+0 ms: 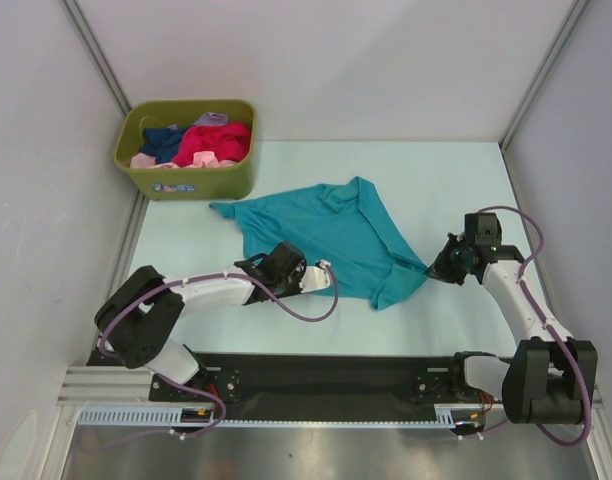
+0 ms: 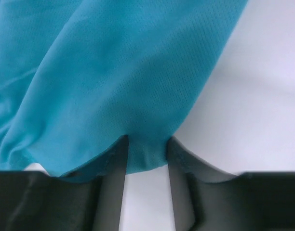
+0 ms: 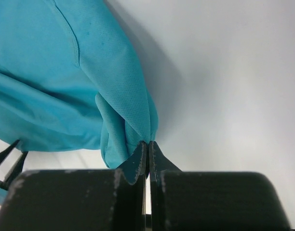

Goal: Fold and stack the t-shirts
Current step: Flatten the tshirt out

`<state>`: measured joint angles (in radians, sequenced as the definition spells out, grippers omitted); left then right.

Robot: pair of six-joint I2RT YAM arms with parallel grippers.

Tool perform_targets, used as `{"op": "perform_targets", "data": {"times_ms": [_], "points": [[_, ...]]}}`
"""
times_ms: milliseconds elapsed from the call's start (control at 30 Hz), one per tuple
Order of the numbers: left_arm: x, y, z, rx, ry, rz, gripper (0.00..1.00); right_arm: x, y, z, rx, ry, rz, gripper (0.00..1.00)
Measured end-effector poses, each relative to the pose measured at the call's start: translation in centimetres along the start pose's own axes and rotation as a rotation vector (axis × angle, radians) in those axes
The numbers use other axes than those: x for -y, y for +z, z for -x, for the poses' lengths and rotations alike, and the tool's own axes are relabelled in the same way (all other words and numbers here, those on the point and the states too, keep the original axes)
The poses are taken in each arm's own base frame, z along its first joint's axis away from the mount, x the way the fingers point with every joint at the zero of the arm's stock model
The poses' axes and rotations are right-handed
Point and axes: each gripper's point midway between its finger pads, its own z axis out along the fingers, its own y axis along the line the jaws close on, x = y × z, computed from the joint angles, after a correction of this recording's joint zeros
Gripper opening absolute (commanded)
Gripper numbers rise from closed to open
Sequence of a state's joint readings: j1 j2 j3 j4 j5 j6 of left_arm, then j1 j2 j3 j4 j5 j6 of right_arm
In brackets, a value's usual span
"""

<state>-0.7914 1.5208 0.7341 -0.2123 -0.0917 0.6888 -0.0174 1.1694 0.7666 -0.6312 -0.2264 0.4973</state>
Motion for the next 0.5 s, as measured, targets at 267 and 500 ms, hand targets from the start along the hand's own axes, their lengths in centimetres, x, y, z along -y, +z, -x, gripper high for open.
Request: {"op": "perform_targets", "data": {"times_ms": [267, 500], "points": [[-0.2, -0.7, -1.0, -0.035, -0.021, -0.003, 0.00, -1.4, -3.3, 1.5, 0.054, -0.004, 0.023, 0.00], [-10.2, -16.4, 3.5, 0.172, -0.063, 0.203, 0.00, -9.1, -17.6, 8.5, 0.392, -0.115, 0.212, 0.00]]}}
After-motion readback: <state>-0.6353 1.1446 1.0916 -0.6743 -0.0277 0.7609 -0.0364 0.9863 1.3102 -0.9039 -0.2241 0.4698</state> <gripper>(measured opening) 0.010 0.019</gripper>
